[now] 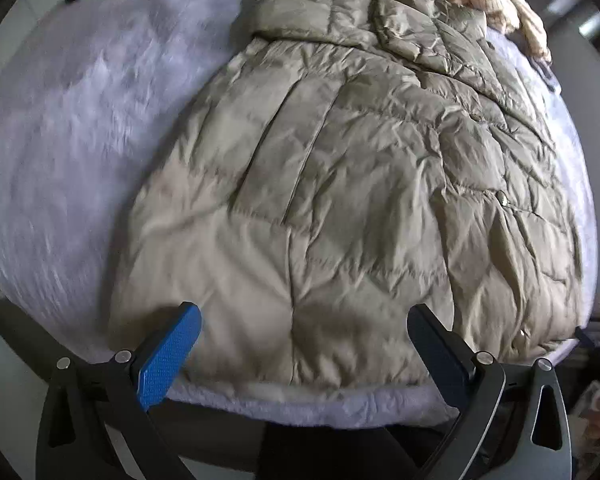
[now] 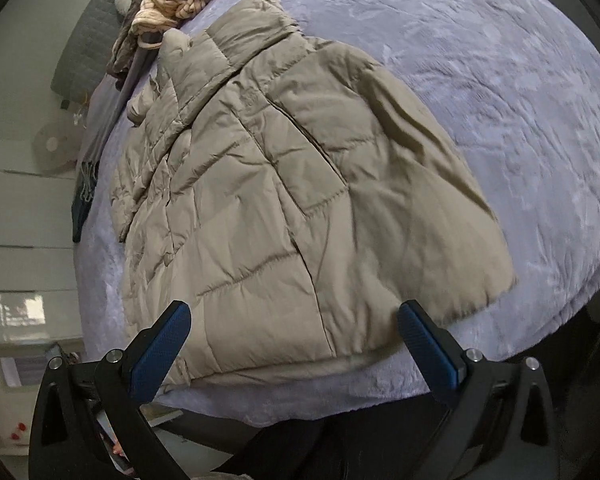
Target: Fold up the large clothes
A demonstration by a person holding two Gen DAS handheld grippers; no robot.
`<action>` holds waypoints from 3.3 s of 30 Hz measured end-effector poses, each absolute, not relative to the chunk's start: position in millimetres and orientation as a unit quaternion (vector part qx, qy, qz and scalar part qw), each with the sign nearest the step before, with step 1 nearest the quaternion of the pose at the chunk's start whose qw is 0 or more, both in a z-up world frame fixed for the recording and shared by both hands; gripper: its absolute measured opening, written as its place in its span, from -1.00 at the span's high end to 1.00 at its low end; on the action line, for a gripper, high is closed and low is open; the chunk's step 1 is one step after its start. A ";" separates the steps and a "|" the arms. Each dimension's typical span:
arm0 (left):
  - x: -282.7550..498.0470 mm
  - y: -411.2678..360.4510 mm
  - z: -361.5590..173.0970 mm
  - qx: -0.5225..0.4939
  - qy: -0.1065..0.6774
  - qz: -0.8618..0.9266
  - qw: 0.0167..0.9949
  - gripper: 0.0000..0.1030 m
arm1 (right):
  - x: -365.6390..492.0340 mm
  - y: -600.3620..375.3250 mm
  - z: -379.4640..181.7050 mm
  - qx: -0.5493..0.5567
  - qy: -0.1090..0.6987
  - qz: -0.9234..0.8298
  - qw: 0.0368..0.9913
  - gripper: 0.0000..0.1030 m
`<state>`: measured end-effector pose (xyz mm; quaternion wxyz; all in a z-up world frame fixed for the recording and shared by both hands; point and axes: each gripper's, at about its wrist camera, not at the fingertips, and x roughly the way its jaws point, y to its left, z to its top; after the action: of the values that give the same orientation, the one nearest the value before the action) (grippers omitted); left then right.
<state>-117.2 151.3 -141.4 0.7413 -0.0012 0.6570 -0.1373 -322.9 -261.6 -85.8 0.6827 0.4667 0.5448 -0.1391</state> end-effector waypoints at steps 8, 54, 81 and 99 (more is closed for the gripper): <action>-135.0 200.1 -152.2 -0.143 0.676 -0.202 0.694 -1.00 | -351.3 -259.7 -108.0 0.548 0.525 -0.145 0.635 -0.99; -87.8 181.3 -74.5 -0.176 0.570 -0.264 0.757 0.66 | -304.0 -287.3 -86.5 0.574 0.462 -0.144 0.661 0.84; 158.3 72.6 -19.1 -0.131 0.482 -0.182 0.847 0.66 | 20.8 -393.1 -26.0 0.362 0.493 -0.039 0.790 0.87; 274.0 21.2 -176.5 -0.095 0.539 -0.145 0.824 0.65 | 99.9 -421.1 -182.2 0.402 0.516 -0.091 0.751 0.87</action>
<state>274.0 21.2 -176.5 0.8242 -0.0947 0.5391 -0.1451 99.9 -421.1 -182.2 0.7506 0.4020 0.5164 -0.0914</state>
